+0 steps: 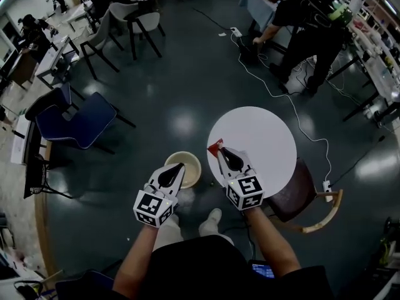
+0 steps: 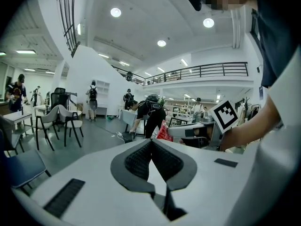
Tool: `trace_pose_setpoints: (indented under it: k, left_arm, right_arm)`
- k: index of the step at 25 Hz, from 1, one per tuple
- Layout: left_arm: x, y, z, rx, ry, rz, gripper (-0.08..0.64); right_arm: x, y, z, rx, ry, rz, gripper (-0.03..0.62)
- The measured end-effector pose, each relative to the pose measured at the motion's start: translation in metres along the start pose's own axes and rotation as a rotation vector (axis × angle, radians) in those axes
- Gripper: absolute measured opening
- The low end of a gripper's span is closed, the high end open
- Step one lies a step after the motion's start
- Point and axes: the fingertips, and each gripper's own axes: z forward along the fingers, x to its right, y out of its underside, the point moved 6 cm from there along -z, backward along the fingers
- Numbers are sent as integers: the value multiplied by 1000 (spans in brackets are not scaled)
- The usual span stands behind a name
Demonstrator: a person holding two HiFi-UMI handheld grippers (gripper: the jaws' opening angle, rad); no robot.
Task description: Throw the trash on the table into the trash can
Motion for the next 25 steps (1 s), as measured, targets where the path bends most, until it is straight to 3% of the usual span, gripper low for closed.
trace_pose_setpoints:
  k: [10,18,25]
  left_arm:
    - [-87,31,-34,-34,-27,-67,15]
    - [-137,70,-35,-83,-20,-108,15]
    - [-172,108,-31,-143,-2,-144,15]
  right_arm:
    - [-64,21,76,-63,-34,20,44]
    - [-77,48,130,-103,-15,43,44]
    - [-85,95,168,-187,11,82,44]
